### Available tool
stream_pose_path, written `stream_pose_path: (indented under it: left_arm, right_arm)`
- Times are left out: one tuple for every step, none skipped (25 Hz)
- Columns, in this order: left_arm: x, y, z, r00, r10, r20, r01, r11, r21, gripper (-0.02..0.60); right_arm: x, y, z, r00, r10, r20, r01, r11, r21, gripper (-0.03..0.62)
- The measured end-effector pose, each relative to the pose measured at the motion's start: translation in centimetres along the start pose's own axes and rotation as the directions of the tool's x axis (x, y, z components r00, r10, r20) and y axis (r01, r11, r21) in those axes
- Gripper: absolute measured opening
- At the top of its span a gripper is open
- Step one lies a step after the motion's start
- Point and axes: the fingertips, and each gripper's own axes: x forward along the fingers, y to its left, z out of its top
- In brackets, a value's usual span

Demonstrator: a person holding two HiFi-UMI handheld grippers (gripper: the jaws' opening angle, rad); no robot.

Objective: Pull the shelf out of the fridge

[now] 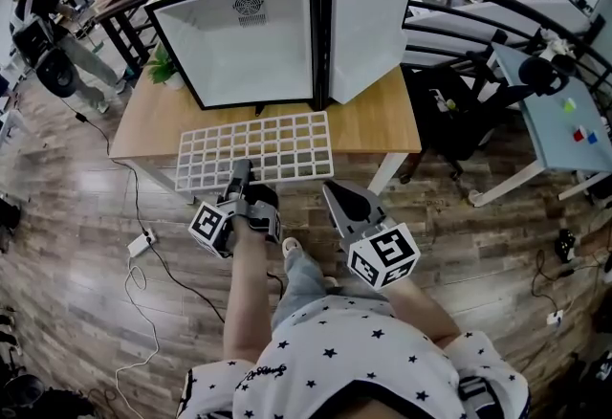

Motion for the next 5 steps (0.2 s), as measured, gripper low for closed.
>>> stream_pose_path:
  left_arm:
    - [0.01, 0.04, 0.02, 1.000, 0.002, 0.000, -0.002, 1.000, 0.003, 0.031]
    - [0.00, 0.13, 0.03, 1.000, 0.004, -0.001, -0.004, 1.000, 0.004, 0.031]
    - [-0.01, 0.19, 0.04, 1.000, 0.006, -0.002, -0.006, 1.000, 0.004, 0.031]
    - [-0.03, 0.21, 0.04, 1.000, 0.006, -0.003, -0.006, 1.000, 0.005, 0.031]
    - [-0.05, 0.22, 0.04, 1.000, 0.006, -0.003, -0.006, 1.000, 0.005, 0.031]
  right_arm:
    - [0.02, 0.00, 0.01, 1.000, 0.000, 0.001, 0.000, 1.000, 0.000, 0.020]
    - [0.04, 0.01, 0.02, 1.000, 0.000, 0.003, 0.000, 1.000, 0.000, 0.020]
    - [0.05, 0.05, 0.02, 1.000, 0.000, 0.004, 0.000, 1.000, 0.000, 0.020]
    - [0.06, 0.09, 0.03, 1.000, 0.000, 0.006, 0.000, 1.000, 0.000, 0.020]
    - [0.06, 0.14, 0.03, 1.000, 0.001, 0.008, -0.001, 1.000, 0.000, 0.020]
